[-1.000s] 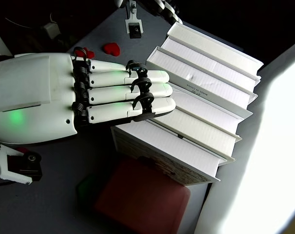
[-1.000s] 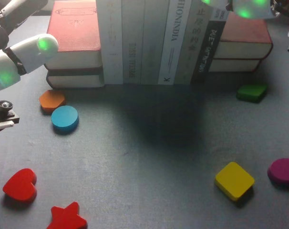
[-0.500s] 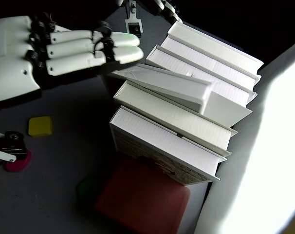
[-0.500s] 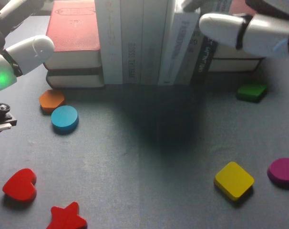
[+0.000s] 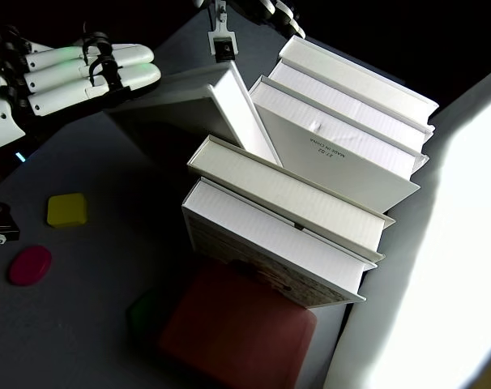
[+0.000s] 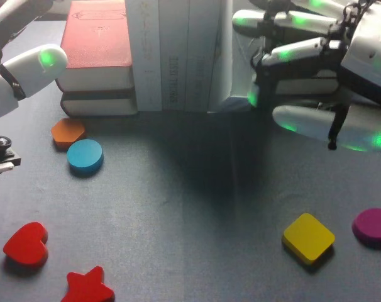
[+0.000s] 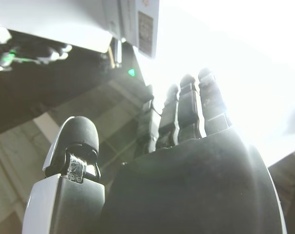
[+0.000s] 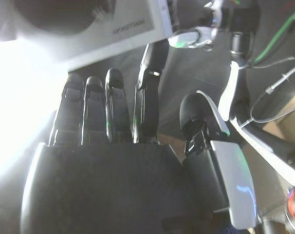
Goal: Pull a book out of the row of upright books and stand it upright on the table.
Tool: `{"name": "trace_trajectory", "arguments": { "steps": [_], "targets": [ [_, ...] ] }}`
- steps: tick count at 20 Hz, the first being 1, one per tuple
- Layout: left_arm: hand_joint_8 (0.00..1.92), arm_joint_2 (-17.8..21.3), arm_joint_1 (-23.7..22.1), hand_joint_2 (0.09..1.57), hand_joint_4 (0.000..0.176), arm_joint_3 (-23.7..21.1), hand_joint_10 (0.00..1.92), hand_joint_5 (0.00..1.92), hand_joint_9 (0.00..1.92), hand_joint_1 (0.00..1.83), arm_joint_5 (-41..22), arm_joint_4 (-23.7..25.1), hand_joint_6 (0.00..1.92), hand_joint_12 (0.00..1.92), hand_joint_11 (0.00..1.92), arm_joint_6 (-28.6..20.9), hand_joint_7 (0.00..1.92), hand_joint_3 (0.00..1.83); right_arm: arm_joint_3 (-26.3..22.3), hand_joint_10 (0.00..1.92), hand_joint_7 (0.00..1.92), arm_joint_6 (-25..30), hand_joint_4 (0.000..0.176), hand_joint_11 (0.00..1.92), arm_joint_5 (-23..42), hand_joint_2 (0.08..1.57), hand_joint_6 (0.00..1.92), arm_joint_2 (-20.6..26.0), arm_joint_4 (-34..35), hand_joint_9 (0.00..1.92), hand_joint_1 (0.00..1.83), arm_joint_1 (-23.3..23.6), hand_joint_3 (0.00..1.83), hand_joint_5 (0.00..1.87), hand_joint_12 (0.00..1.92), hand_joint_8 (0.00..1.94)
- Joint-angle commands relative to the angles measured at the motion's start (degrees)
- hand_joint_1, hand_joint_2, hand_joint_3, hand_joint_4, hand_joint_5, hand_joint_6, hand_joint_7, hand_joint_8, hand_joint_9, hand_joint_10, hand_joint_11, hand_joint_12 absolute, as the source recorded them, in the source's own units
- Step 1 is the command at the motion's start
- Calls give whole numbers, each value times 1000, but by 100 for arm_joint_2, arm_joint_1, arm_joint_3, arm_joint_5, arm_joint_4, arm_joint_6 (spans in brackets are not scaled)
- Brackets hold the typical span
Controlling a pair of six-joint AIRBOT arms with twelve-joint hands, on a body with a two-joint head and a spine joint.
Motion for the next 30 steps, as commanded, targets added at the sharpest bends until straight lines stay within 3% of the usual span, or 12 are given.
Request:
{"name": "trace_trajectory", "arguments": {
  "steps": [1,2,3,7,14,15,18,19,23,28,29,30],
  "targets": [
    [0,10,-37,1406,44,-22,0,117,0,122,-729,-141,2,0,0,-23,0,0,-27,0,284,79,173,0,826,1342,1579,20,232,0,760,44,7,580,0,27],
    [0,10,-28,1409,42,-22,0,119,0,106,-746,-147,3,0,0,-23,0,1,-30,0,287,84,175,0,833,1353,1611,20,222,0,745,34,9,559,0,25],
    [0,10,-26,1404,46,-23,0,123,0,120,-745,-153,4,0,0,-22,0,0,-24,0,216,84,0,0,832,1374,656,51,218,0,408,33,3,386,0,5],
    [0,6,-18,1403,35,-21,0,138,0,163,-759,-187,9,0,0,-20,0,0,44,0,8,84,35,0,806,1293,23,194,249,0,622,162,11,10,58,0],
    [0,-14,31,1408,35,-7,0,117,0,114,-770,-247,0,0,0,-20,0,1,78,0,0,165,148,0,-501,1071,0,429,-844,0,1001,1171,0,0,0,0],
    [0,-14,50,1408,35,-7,0,117,0,114,-781,-262,0,0,0,-20,0,1,74,0,0,214,148,0,-818,1071,0,427,-1143,0,1001,1416,0,0,0,0],
    [0,-18,72,1412,31,-7,0,128,0,114,-788,-279,5,0,0,-20,0,3,13,0,0,490,21,0,-1823,1052,7,375,-2314,0,1135,2215,0,16,0,0],
    [0,-19,79,1408,37,-6,0,128,0,128,-788,-283,5,0,0,-20,0,1,-8,0,0,716,0,0,-2099,1043,384,338,-2827,0,1137,2458,0,41,0,0],
    [0,-33,93,1399,38,8,0,139,0,156,-772,-299,8,0,0,-21,0,0,-61,0,0,1742,73,0,-2796,1003,1,272,-4845,0,1226,3074,0,0,0,0],
    [0,-48,107,1404,34,13,0,143,0,166,-754,-315,8,0,0,-21,0,0,-71,10,0,3278,84,0,-3159,901,0,-38,-7264,17,1283,3626,0,0,674,0],
    [0,-54,113,1404,33,13,0,146,0,165,-748,-325,9,0,0,-21,0,0,-71,1,0,3524,42,0,-3213,902,0,-128,-7697,3,1295,3708,0,0,775,0],
    [0,-56,132,1405,38,13,0,134,0,133,-755,-337,3,0,0,-23,0,1,-68,0,0,3651,49,0,-3320,948,0,-240,-8030,0,1305,3723,0,0,429,0]
  ]
}}
